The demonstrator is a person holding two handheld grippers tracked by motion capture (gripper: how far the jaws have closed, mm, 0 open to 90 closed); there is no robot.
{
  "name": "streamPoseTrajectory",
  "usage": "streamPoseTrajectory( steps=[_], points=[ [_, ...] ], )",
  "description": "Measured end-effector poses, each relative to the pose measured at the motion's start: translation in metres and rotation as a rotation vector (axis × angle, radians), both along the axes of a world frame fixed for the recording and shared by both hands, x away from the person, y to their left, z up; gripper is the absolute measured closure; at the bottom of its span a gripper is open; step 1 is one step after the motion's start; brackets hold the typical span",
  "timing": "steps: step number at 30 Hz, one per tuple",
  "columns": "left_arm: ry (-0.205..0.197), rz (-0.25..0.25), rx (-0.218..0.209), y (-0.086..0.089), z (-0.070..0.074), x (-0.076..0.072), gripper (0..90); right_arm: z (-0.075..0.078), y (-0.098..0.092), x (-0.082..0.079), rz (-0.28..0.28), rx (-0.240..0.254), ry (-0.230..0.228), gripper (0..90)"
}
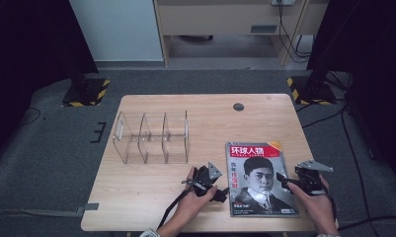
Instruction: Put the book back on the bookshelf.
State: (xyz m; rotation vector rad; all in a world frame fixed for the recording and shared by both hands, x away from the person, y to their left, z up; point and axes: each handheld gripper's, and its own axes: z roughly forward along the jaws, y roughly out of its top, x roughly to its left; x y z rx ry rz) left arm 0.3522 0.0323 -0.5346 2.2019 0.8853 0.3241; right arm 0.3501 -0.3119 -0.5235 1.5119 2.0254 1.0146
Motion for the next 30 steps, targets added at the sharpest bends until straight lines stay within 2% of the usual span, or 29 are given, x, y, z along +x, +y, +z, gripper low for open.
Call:
streamPoseTrajectory(
  steps=[1, 2, 3, 4, 6, 7, 9, 13, 16, 18, 19, 21, 22, 23, 25, 28, 30],
  points=[
    [0.007, 0.002, -0.027, 0.002, 0.002, -0.001, 6.4, 0.000, 0.000, 0.000, 0.003, -0.003, 0.002, 17.3],
    [0.007, 0.002, -0.027, 0.002, 0.002, -0.001, 6.4, 0.000, 0.000, 0.000, 0.003, -0.003, 0.002, 17.3],
    [-0.050, -0.001, -0.017, 0.001, 0.010, -0.005, 6.9, 0.000, 0.001, -0.001, 0.003, -0.005, 0.003, 17.3],
    [-0.050, -0.012, -0.029, 0.000, 0.014, -0.006, 6.8, 0.001, 0.000, -0.001, 0.007, -0.006, -0.004, 17.5],
    [-0.016, -0.005, -0.093, 0.000, 0.021, -0.005, 6.7, 0.002, 0.000, 0.001, 0.011, 0.004, -0.012, 17.9],
    [-0.020, -0.012, -0.109, -0.001, 0.024, -0.004, 6.7, 0.002, 0.000, 0.001, 0.012, 0.006, -0.010, 18.0],
    [-0.029, -0.061, -0.123, -0.002, 0.031, -0.002, 8.6, 0.001, 0.000, 0.002, 0.017, 0.003, -0.004, 18.4],
    [-0.046, -0.070, -0.121, -0.006, 0.037, 0.001, 9.4, 0.001, 0.002, 0.001, 0.029, -0.004, -0.015, 22.0],
    [-0.049, -0.068, -0.118, -0.010, 0.036, 0.003, 10.7, 0.000, 0.003, 0.004, 0.022, 0.000, -0.013, 25.1],
    [-0.049, -0.079, -0.086, -0.015, 0.029, 0.003, 13.4, 0.000, 0.004, 0.008, 0.028, -0.010, -0.016, 26.8],
    [-0.049, -0.079, -0.086, -0.015, 0.029, 0.003, 15.0, 0.000, 0.004, 0.008, 0.028, -0.010, -0.016, 26.8],
    [-0.018, -0.077, -0.101, -0.017, 0.026, 0.002, 15.6, 0.000, 0.007, 0.013, 0.030, -0.011, -0.023, 28.5],
    [-0.006, -0.075, -0.111, -0.018, 0.025, 0.002, 17.2, -0.001, 0.008, 0.015, 0.031, -0.012, -0.021, 28.7],
    [-0.003, -0.075, -0.111, -0.019, 0.024, 0.002, 22.8, -0.002, 0.010, 0.018, 0.039, -0.019, -0.024, 29.3],
    [-0.015, -0.082, -0.092, -0.023, 0.022, 0.001, 24.4, -0.002, 0.011, 0.018, 0.039, -0.020, -0.022, 29.3],
    [-0.020, -0.110, -0.073, -0.028, 0.017, -0.003, 34.8, -0.003, 0.011, 0.020, 0.045, -0.017, -0.017, 28.1],
    [-0.023, -0.114, -0.072, -0.030, 0.016, -0.004, 36.0, -0.003, 0.010, 0.021, 0.042, -0.010, -0.016, 27.8]
  ],
)
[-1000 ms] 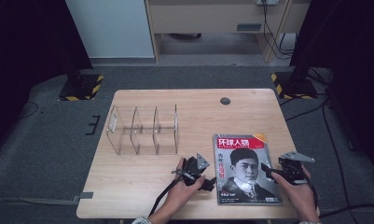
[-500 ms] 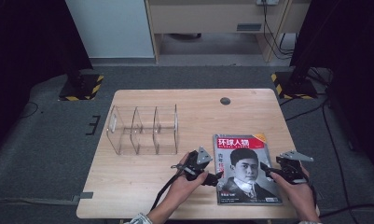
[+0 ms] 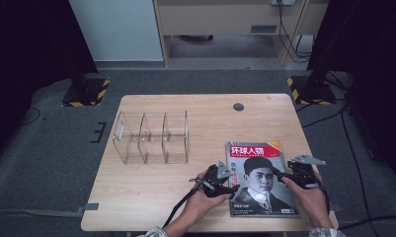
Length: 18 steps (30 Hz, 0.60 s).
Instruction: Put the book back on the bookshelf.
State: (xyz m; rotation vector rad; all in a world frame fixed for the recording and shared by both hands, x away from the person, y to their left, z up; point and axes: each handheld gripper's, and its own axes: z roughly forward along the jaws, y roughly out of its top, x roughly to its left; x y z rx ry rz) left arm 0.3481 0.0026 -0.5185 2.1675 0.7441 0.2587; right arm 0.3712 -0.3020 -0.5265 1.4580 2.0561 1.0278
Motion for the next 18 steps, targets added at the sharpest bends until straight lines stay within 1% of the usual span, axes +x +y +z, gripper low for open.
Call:
streamPoseTrajectory(
  steps=[1, 2, 3, 5, 6, 7, 8, 9, 10, 11, 12, 14, 15, 16, 18],
  points=[
    [0.002, -0.006, 0.001, -0.001, -0.001, -0.001, 38.4, -0.001, -0.001, 0.003, -0.003, 0.010, -0.002, 27.3],
    [0.000, -0.011, -0.003, -0.003, 0.000, -0.004, 39.9, -0.004, -0.001, 0.006, -0.004, 0.012, 0.013, 26.5],
    [-0.021, -0.014, -0.005, -0.003, 0.002, -0.005, 41.8, -0.005, -0.001, 0.007, 0.003, 0.009, 0.017, 26.3],
    [-0.029, -0.020, -0.009, -0.004, 0.003, -0.006, 44.8, -0.007, 0.001, 0.010, 0.003, 0.015, 0.025, 26.1],
    [-0.028, -0.021, -0.012, -0.005, 0.003, -0.007, 45.2, -0.008, 0.001, 0.010, 0.007, 0.012, 0.028, 25.7],
    [-0.026, -0.035, -0.010, -0.008, 0.001, -0.008, 46.5, -0.009, 0.001, 0.011, 0.010, 0.010, 0.032, 25.3],
    [-0.043, -0.040, -0.010, -0.009, -0.001, -0.009, 47.6, -0.009, 0.001, 0.011, 0.012, 0.008, 0.030, 25.1],
    [-0.057, -0.042, 0.001, -0.010, -0.002, -0.010, 48.4, -0.009, 0.000, 0.011, 0.008, 0.013, 0.031, 25.1],
    [-0.052, -0.043, 0.005, -0.011, -0.004, -0.010, 49.0, -0.009, -0.001, 0.012, -0.001, 0.023, 0.030, 25.1],
    [-0.031, -0.043, 0.005, -0.011, -0.006, -0.009, 49.0, -0.009, -0.001, 0.012, -0.004, 0.029, 0.031, 25.1],
    [-0.011, -0.027, 0.002, -0.011, -0.009, -0.009, 48.8, -0.009, -0.001, 0.012, -0.008, 0.034, 0.029, 25.2],
    [-0.014, -0.022, -0.004, -0.011, -0.010, -0.009, 49.6, -0.009, -0.001, 0.012, 0.002, 0.028, 0.026, 25.9],
    [-0.039, -0.036, 0.012, -0.012, -0.011, -0.011, 49.8, -0.008, 0.001, 0.010, 0.013, 0.034, 0.033, 27.1],
    [-0.040, -0.038, 0.014, -0.012, -0.011, -0.011, 49.8, -0.008, 0.002, 0.010, 0.019, 0.025, 0.028, 27.2],
    [-0.047, -0.042, 0.021, -0.012, -0.012, -0.011, 49.9, -0.006, 0.002, 0.010, 0.019, 0.024, 0.025, 29.2]
  ],
)
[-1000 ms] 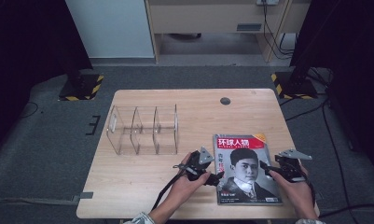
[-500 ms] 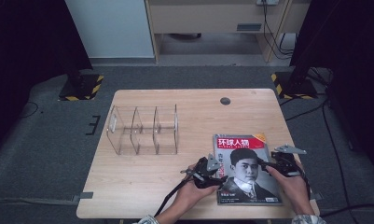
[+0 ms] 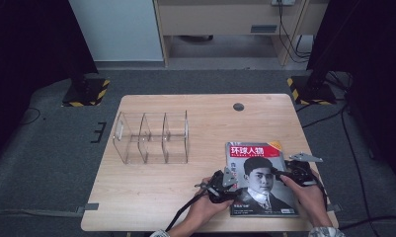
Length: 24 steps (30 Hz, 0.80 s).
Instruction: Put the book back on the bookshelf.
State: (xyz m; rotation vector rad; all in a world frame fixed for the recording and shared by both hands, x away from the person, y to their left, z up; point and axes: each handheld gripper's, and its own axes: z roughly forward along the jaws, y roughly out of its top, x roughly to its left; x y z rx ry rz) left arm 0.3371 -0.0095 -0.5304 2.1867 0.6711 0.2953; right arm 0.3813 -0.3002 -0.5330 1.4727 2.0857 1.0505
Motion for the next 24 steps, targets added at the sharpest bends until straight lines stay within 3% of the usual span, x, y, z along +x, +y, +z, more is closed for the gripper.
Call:
streamPoseTrajectory(
  steps=[4, 10, 14, 18, 20, 24],
  points=[
    [-0.018, -0.002, 0.007, -0.002, -0.001, -0.001, 49.9, 0.005, -0.001, -0.002, 0.002, 0.019, -0.027, 34.4],
    [-0.027, -0.001, 0.001, -0.001, -0.003, -0.002, 49.7, 0.022, 0.003, -0.018, 0.026, 0.065, -0.104, 48.7],
    [-0.012, -0.002, -0.008, 0.000, -0.003, 0.000, 49.7, 0.025, 0.008, -0.022, 0.058, 0.078, -0.105, 49.7],
    [-0.012, -0.005, -0.008, 0.000, -0.003, 0.000, 49.5, 0.020, 0.010, -0.020, 0.075, 0.048, -0.084, 48.2],
    [-0.013, -0.005, -0.007, 0.000, -0.003, 0.000, 49.5, 0.015, 0.010, -0.018, 0.072, 0.038, -0.069, 42.9],
    [-0.015, -0.006, -0.005, -0.001, -0.003, 0.000, 49.5, 0.016, 0.014, -0.019, 0.083, 0.013, -0.081, 44.1]
  ],
)
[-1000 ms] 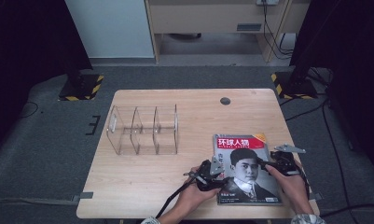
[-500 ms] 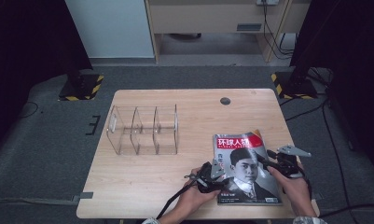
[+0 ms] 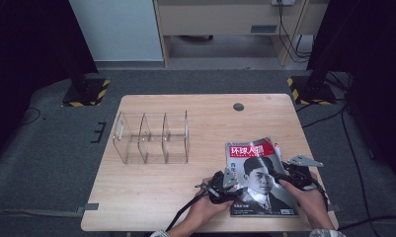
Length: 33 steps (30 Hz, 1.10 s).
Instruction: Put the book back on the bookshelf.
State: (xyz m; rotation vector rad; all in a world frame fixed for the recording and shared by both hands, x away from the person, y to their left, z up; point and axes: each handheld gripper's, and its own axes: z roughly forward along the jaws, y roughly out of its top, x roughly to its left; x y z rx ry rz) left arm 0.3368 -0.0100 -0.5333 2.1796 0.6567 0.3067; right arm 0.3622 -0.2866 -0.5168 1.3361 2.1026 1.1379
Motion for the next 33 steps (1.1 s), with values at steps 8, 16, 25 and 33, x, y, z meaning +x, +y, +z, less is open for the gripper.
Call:
streamPoseTrajectory(
  steps=[8, 16, 25, 33],
  points=[
    [-0.002, 0.000, 0.002, 0.000, 0.000, 0.000, 49.5, 0.014, 0.004, -0.013, 0.035, -0.009, -0.065, 56.7],
    [-0.002, 0.001, 0.001, 0.000, 0.000, 0.000, 49.5, 0.015, 0.005, -0.015, 0.053, -0.006, -0.050, 61.0],
    [0.001, 0.000, -0.001, -0.001, 0.000, 0.001, 49.7, -0.005, 0.007, 0.004, 0.049, -0.046, 0.082, 49.8],
    [0.000, 0.002, 0.000, -0.002, 0.000, 0.001, 49.7, -0.006, 0.008, 0.005, 0.065, -0.051, 0.125, 56.6]
  ],
)
